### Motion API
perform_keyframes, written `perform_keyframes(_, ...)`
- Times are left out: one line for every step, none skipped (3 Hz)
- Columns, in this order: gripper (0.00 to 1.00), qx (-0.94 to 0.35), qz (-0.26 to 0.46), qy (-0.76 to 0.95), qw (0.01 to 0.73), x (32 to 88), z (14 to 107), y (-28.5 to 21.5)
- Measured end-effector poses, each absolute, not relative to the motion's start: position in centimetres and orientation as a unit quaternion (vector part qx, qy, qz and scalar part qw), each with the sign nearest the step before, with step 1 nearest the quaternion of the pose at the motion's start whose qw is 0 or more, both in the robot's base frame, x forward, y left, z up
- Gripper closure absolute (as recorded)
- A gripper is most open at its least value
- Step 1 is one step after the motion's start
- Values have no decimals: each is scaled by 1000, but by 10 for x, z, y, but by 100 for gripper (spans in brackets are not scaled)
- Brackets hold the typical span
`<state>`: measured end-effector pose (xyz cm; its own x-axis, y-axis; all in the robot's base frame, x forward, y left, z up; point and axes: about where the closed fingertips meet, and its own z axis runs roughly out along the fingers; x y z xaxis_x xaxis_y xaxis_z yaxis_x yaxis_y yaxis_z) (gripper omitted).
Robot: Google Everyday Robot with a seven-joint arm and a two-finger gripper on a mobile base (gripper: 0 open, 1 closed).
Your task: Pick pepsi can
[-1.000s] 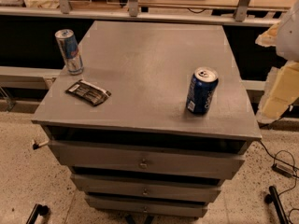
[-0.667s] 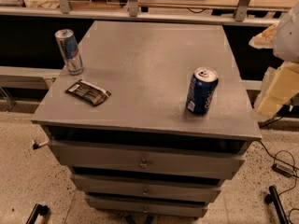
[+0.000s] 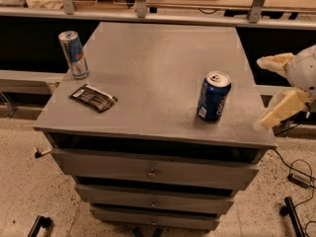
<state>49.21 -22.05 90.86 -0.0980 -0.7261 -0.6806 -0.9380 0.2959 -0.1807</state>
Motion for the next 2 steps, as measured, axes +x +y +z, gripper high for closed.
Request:
perform_keyframes(0, -526, 231, 695, 432, 507, 906, -203)
perform_keyframes(0, -480, 307, 653, 499, 517, 922, -181)
